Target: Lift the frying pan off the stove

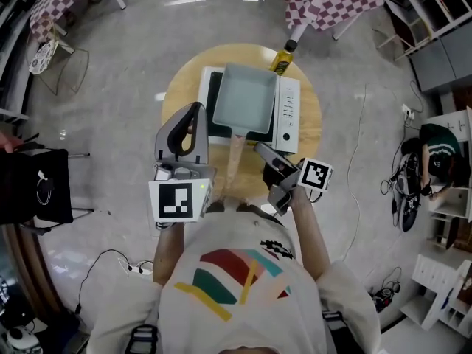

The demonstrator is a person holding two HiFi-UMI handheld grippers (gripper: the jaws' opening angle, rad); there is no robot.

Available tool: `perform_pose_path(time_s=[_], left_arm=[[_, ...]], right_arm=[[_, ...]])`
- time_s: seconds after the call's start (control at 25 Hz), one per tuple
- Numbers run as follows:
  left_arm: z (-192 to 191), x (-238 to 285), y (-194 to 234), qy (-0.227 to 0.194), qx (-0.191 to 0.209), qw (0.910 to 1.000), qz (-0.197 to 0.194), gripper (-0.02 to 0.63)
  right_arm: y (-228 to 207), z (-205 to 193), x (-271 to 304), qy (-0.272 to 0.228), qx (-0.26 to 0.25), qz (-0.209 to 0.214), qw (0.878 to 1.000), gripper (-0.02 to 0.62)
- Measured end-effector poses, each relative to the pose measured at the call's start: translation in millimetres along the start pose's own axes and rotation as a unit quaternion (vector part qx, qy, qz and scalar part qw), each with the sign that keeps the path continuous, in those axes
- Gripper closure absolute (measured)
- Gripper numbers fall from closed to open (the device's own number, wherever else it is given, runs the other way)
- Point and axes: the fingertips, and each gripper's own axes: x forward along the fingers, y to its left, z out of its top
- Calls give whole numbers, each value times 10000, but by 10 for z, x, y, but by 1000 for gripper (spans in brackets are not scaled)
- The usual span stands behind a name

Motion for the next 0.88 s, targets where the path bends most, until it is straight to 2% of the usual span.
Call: perform_pose_path(time_s=[0.12,0.2,0.32,0.48,0.88], left_arm=[[-19,-22,25,16,2,10000,15,600],[-40,-35,24,51,10,10000,20,600],[-103,-60,11,197,26,9998,-5,600],[-99,-65,27,156,8,9999,64,600],[-182,-126,68,343,31,9994,79,600]], right_arm=[[-132,-208,136,293,888,379,9949,403],[-125,-325,234,549,1215,704,9886,402],[-127,-496,365,950,1412,929,9810,402],[-108,-676,528,1307,1750,1132,9693,402],[140,-768,809,1730,2022,1489,9524,426]])
